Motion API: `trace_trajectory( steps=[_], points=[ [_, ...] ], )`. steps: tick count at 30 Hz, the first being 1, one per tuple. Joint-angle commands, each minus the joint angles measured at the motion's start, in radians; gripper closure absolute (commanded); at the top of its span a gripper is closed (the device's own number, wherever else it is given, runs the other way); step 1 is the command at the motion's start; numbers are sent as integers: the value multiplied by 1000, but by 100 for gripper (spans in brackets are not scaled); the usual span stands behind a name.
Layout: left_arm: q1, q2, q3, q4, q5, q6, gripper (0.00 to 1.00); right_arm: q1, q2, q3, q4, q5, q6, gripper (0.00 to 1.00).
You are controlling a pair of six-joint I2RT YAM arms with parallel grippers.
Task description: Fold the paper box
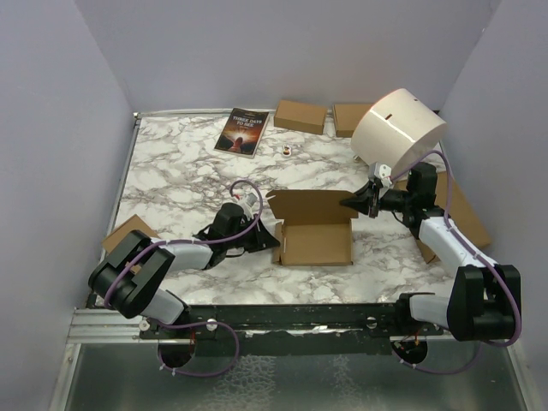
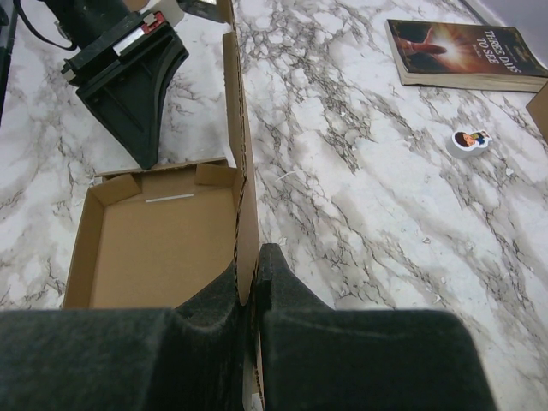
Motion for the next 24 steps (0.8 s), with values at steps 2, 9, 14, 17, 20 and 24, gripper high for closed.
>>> trace_trajectory(
  steps=[2, 9, 14, 17, 20, 24],
  points=[
    [1, -15, 11, -82, -19, 73, 97, 6, 14, -4, -29, 15, -2, 99],
    [6, -20, 5, -78, -1, 83, 93, 6, 14, -3, -29, 14, -2, 99],
    [37, -46, -25, -52, 16, 67, 85, 6, 13, -2, -29, 12, -2, 99],
    [52, -71, -39, -58, 14, 68, 80, 6, 13, -2, -30, 11, -2, 99],
    [60, -83, -49, -67, 14, 74, 78, 6, 14, -2, -30, 8, -3, 99],
    [71, -74, -71, -47, 37, 74, 78, 6, 15, -2, -30, 9, -3, 99]
  ],
)
